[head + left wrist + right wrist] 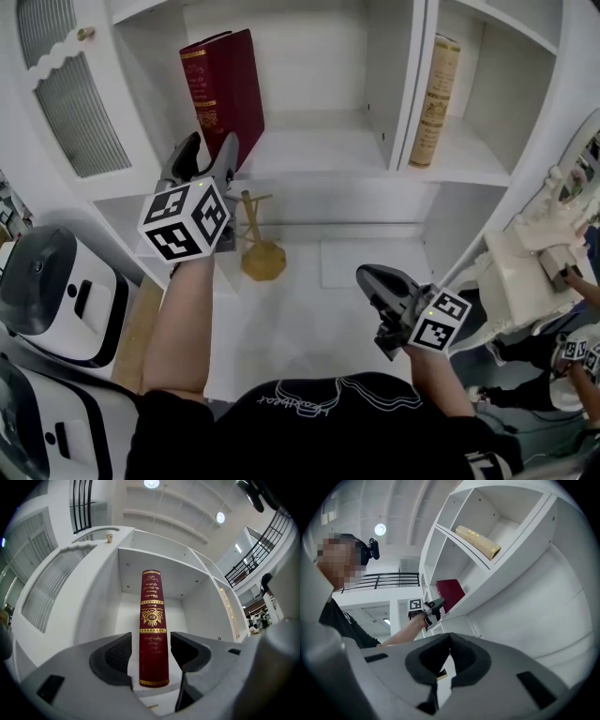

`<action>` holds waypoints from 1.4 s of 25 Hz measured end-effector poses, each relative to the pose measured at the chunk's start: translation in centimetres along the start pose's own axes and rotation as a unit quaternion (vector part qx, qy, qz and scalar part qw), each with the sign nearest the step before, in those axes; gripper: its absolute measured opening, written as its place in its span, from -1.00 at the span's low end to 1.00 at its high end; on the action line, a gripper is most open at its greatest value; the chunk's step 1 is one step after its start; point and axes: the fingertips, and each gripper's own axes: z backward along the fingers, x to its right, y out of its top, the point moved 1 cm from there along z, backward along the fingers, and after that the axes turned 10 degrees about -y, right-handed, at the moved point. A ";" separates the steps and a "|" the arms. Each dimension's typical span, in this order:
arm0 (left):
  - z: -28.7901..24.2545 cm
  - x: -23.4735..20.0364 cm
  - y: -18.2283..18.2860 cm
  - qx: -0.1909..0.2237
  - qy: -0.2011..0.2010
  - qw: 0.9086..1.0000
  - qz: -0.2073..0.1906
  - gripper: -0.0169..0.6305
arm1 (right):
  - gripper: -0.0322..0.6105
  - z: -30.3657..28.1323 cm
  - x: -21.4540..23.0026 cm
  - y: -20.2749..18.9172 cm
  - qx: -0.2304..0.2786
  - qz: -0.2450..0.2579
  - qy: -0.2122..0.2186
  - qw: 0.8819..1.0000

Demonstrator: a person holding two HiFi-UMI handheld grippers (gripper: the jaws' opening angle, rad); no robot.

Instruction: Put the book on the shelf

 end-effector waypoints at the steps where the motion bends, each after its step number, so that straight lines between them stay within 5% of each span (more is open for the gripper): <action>1: 0.7 0.1 0.0 0.002 -0.003 1.000 0.004 -0.19 | -0.89 0.2 -0.4 0.1 0.001 0.003 -0.001 1.000; 5: 4.1 1.4 -0.2 0.006 -0.030 0.999 0.024 -0.19 | -0.89 1.2 -2.3 0.3 0.004 0.015 -0.004 1.000; 11: 9.9 6.8 -3.0 -0.027 -0.151 0.985 0.080 -0.20 | -0.89 2.3 -5.7 0.3 0.001 0.035 -0.010 0.999; 16: 16.0 12.6 -5.8 -0.036 -0.267 0.956 0.119 -0.26 | -0.89 3.3 -8.8 -0.3 0.000 0.053 -0.012 0.999; 21: 21.5 17.1 -7.8 -0.049 -0.362 0.917 0.159 -0.65 | -0.89 4.1 -11.3 -1.7 -0.007 0.057 -0.010 0.998; 23: 23.1 18.4 -8.1 -0.047 -0.386 0.906 0.165 -0.89 | -0.89 4.4 -12.1 -2.4 -0.011 0.057 -0.009 0.998; 26: 25.2 20.0 -8.6 -0.047 -0.413 0.893 0.172 -0.94 | -0.89 4.9 -13.0 -3.8 -0.015 0.051 -0.014 0.999; 35: 28.2 20.2 -11.2 -0.054 -0.392 0.896 0.201 -0.94 | -0.89 5.7 -14.7 -7.9 -0.033 0.039 -0.037 0.998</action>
